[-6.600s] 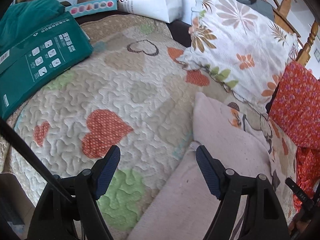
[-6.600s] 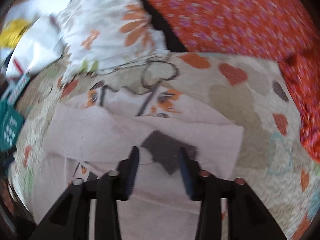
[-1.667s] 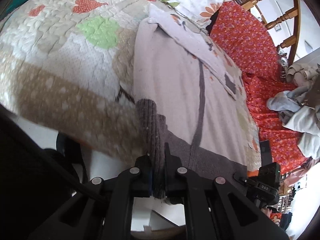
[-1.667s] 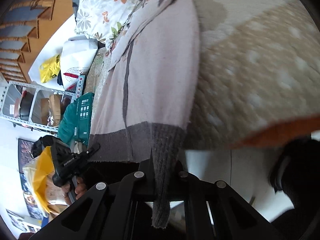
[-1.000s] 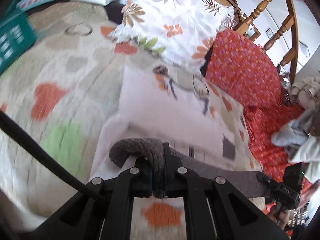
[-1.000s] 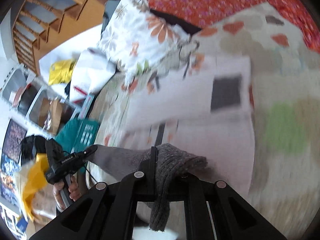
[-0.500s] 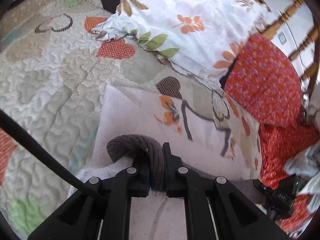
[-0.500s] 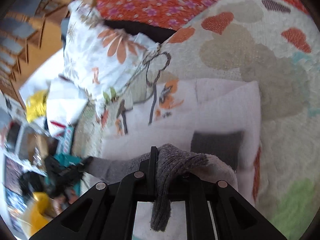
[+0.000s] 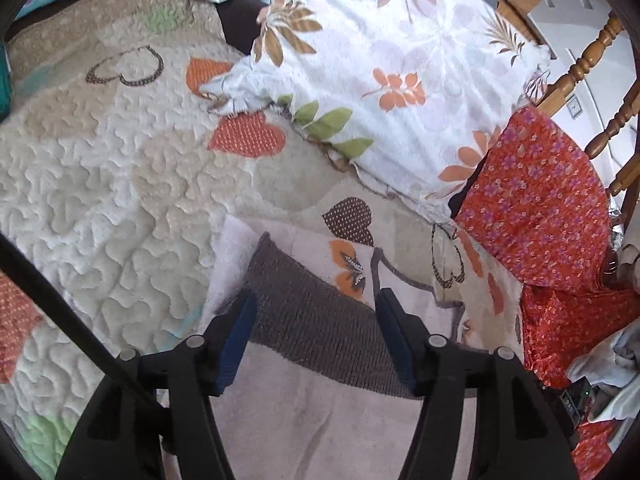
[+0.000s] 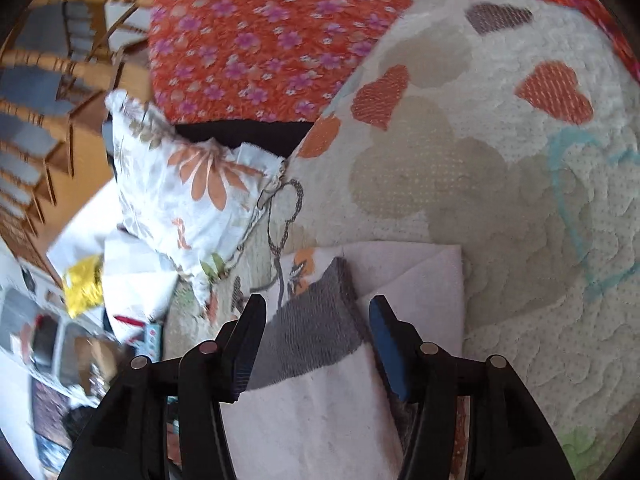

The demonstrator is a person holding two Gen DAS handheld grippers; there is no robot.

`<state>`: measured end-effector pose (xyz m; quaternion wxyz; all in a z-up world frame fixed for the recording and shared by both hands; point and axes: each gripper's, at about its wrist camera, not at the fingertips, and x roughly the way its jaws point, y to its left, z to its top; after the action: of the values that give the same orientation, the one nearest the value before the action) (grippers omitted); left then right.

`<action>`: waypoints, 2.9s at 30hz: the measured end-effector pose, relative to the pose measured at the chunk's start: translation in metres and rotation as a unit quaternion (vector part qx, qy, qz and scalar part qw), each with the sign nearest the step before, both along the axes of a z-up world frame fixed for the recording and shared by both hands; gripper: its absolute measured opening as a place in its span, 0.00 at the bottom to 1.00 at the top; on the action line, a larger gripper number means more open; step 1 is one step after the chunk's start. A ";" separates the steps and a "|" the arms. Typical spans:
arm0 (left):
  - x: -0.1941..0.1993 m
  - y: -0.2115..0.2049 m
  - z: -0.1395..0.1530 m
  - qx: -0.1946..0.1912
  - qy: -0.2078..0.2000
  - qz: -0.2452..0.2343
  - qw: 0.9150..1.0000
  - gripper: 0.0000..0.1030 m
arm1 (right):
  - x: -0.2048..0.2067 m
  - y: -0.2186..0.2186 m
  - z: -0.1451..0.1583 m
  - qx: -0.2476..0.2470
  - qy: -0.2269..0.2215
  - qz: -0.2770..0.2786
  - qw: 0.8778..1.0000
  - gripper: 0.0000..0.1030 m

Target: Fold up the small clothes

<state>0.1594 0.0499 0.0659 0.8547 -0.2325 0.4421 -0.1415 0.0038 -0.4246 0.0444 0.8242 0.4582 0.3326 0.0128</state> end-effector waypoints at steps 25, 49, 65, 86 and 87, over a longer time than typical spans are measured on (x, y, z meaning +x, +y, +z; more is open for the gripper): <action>-0.038 0.030 -0.012 0.072 0.035 -0.007 0.997 0.64 | -0.038 0.013 -0.012 -0.175 0.137 -0.007 0.975 0.04; -0.046 0.024 -0.021 0.076 0.052 -0.022 0.996 0.64 | -0.044 0.053 0.010 -0.192 0.067 0.064 0.977 0.02; -0.063 0.033 -0.014 0.072 0.054 -0.022 0.996 0.64 | -0.035 0.055 -0.016 -0.188 0.096 0.059 0.976 0.06; -0.107 0.062 -0.042 0.066 0.108 -0.006 0.992 0.67 | -0.095 0.040 -0.019 -0.179 0.152 0.029 0.972 0.07; -0.106 0.060 -0.043 0.077 0.102 -0.006 0.992 0.67 | -0.097 0.036 -0.017 -0.165 0.140 0.023 0.976 0.08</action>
<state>0.0535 0.1098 0.0228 0.8195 -0.1765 0.5382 -0.0872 -0.0935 -0.3889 0.0274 0.8332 0.3054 0.4525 -0.0877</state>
